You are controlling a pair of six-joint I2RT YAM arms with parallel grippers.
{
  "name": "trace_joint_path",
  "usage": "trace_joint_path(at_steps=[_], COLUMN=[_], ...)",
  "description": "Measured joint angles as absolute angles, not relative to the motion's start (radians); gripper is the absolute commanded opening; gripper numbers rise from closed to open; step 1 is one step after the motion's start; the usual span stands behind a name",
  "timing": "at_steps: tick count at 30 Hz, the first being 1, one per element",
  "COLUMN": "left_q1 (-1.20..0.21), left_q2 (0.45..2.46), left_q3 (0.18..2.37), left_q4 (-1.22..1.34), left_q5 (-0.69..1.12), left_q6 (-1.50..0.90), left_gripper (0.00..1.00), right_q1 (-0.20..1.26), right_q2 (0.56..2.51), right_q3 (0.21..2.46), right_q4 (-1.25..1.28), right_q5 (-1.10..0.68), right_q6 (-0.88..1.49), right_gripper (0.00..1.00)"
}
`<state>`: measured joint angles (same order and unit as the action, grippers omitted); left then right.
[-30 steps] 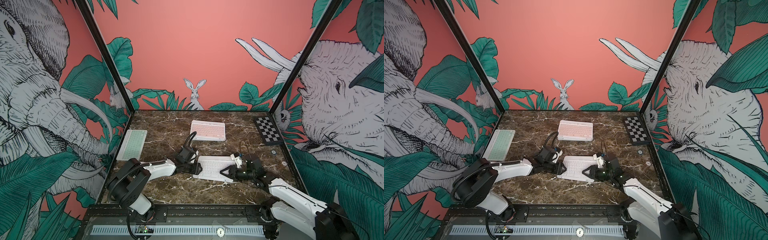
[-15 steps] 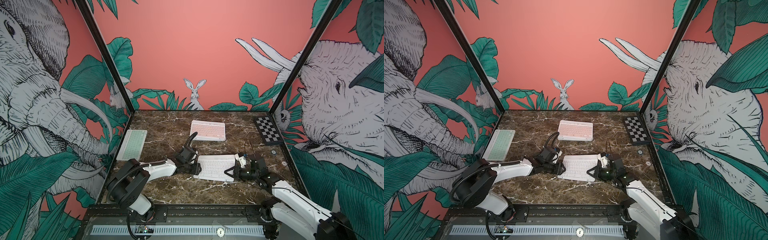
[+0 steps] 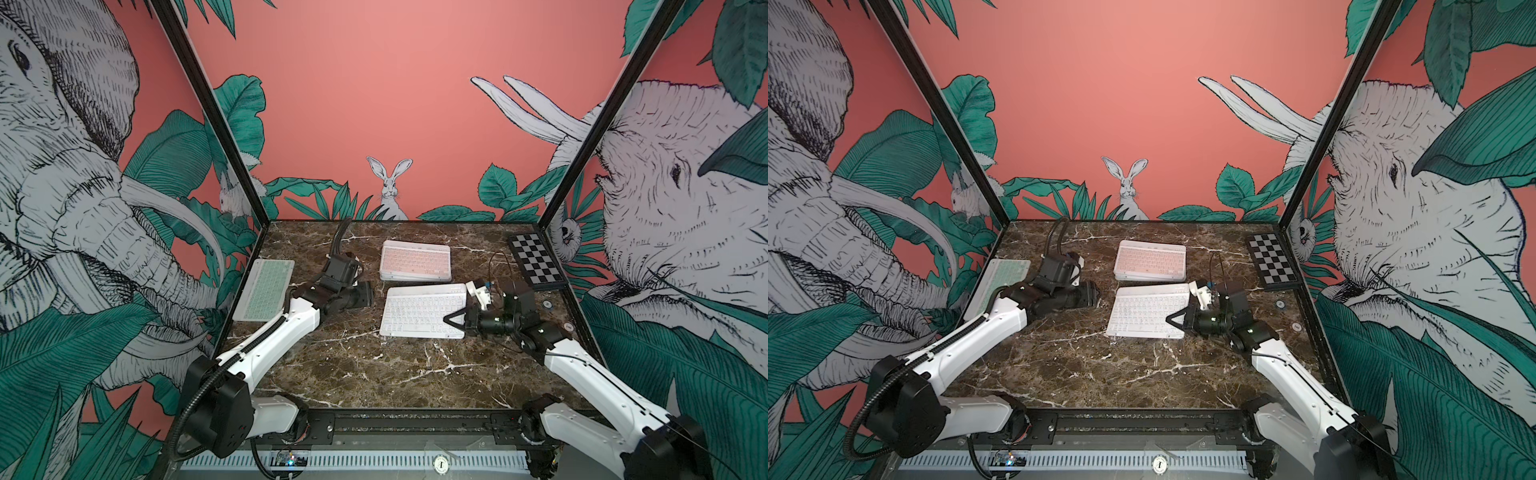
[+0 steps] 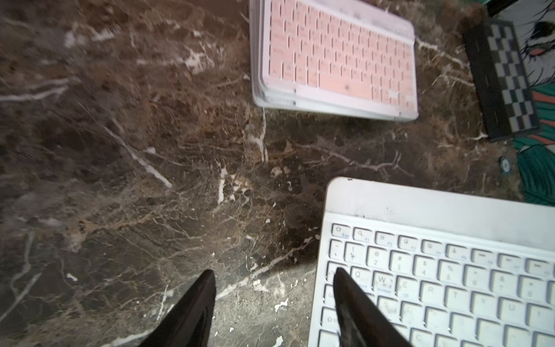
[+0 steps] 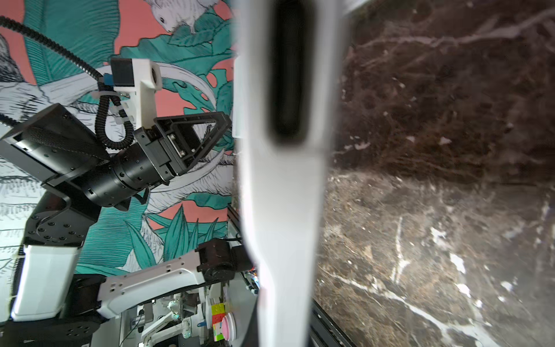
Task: Stack the numeric keypads
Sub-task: Pick up the numeric keypad from the center of the board, then place the numeric keypad at the numeric keypad.
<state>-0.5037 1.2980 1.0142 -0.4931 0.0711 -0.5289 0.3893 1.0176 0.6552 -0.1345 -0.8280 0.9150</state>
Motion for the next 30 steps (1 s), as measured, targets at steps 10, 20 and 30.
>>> trace_joint_path(at_steps=[10,20,30], left_q1=[-0.395,-0.368,-0.368], left_q2=[1.385,1.400,1.430], left_q3=[1.107,1.107,1.141], left_q4=[-0.611,-0.622,-0.622], left_q5=[0.109,0.107,0.096], left_q6=[-0.501,-0.500,-0.501], left_gripper=[0.64,0.64,0.64], right_q1=[0.329,0.233,0.171], right_q2=[1.365,1.742,2.054], right_q3=[0.941,1.193,1.426], right_q4=[0.002,0.125,0.180], right_q5=[-0.913,-1.007,-1.124], right_q6=[0.881,0.842,0.843], right_gripper=[0.00,0.00,0.00])
